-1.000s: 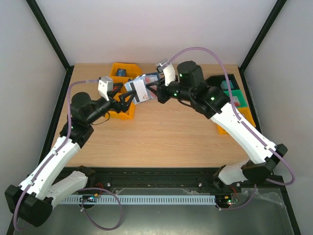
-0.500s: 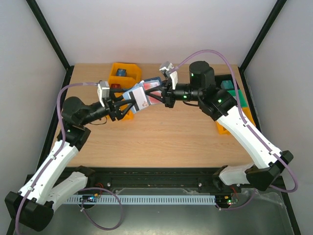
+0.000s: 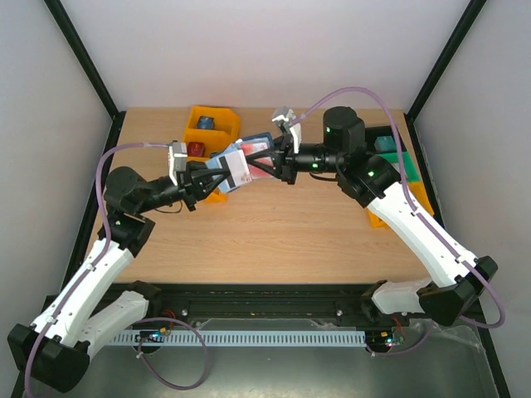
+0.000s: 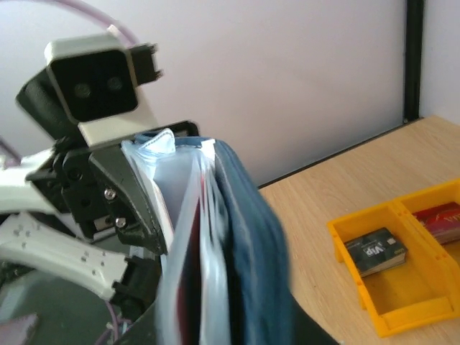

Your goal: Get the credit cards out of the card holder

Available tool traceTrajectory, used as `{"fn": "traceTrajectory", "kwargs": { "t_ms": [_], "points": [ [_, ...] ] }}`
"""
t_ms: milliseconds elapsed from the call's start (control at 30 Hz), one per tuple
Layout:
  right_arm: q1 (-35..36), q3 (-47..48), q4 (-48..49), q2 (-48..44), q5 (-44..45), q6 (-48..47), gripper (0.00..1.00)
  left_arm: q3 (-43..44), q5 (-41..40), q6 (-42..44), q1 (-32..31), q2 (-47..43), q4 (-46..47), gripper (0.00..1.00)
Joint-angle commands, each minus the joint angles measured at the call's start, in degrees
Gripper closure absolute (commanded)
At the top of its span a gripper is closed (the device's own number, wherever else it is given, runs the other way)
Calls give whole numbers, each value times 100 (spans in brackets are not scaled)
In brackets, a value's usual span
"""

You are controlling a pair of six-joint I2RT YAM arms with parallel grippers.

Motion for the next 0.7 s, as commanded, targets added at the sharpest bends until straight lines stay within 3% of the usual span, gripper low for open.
{"fn": "traceTrajectory", "kwargs": {
  "t_ms": [0, 33, 167, 267, 367, 533, 667],
  "points": [
    [-240, -142, 254, -382, 767, 171, 77, 32, -771, 95, 45, -173, -231, 98],
    [-277, -168, 158, -405, 1061, 179, 70, 58, -1054, 157, 45, -180, -416, 98],
    [-489, -182, -52, -450, 1674, 281, 60, 98, -2035, 444, 47, -156, -874, 98],
    [-508, -107, -114, -469, 1712, 241, 58, 85, -2457, 547, 45, -150, -1082, 98],
    [-508, 42, -159, -429, 1355, 218, 62, 85, -2649, 617, 45, -144, -1160, 98],
    [-260, 18, 319, -187, -266, 525, 66, 103, -2231, 666, 45, -100, -900, 98],
    [23, -130, 672, 66, -583, 627, 65, 89, -1412, 490, 43, -87, -415, 98]
  ]
}}
